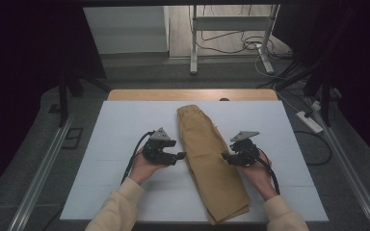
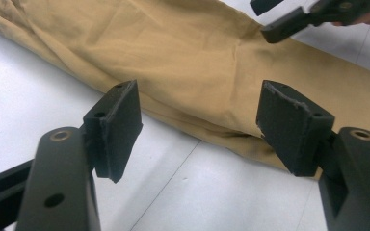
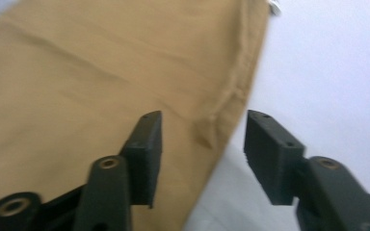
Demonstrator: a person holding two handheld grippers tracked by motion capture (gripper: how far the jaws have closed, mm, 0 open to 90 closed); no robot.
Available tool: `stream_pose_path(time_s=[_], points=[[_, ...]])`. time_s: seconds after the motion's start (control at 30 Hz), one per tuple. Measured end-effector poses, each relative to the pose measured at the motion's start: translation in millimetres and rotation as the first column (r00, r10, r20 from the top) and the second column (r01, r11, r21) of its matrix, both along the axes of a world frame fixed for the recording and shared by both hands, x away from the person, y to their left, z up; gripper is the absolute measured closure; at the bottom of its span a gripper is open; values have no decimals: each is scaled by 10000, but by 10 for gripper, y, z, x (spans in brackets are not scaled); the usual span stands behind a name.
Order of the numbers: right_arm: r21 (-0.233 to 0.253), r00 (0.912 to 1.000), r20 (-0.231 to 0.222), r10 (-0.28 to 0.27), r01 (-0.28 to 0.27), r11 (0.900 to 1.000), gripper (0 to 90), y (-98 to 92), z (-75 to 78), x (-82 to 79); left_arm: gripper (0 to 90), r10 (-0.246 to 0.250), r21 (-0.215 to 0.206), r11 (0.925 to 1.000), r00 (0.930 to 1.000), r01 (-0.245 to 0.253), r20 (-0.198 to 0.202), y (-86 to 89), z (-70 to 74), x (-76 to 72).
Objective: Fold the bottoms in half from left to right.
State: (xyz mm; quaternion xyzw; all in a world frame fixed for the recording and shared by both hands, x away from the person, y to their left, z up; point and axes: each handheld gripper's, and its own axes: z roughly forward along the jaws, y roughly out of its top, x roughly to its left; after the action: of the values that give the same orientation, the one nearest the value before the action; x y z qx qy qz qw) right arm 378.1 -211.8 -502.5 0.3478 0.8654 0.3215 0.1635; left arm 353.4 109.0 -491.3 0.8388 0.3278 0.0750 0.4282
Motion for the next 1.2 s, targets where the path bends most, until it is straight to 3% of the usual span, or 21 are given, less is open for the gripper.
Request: stream_pose_path(time_s=[0.17, 0.6, 0.97, 1.2], points=[[187, 9986, 23, 528, -528, 9984, 410, 41, 48, -84, 320, 36, 21, 10000, 10000, -36, -24, 14, -4, 8], [617, 9904, -260, 1355, -1337, 9891, 389, 163, 82, -229, 315, 259, -55, 9996, 9996, -259, -100, 94, -7, 23], [682, 9777, -538, 2031, -1993, 9776, 372, 367, 83, -392, 313, 332, -94, 9994, 9994, -333, -137, 138, -9, 36], [708, 9645, -738, 2536, -2485, 9660, 350, 510, 74, -508, 313, 432, -110, 9990, 9990, -433, -130, 175, -1, 39]])
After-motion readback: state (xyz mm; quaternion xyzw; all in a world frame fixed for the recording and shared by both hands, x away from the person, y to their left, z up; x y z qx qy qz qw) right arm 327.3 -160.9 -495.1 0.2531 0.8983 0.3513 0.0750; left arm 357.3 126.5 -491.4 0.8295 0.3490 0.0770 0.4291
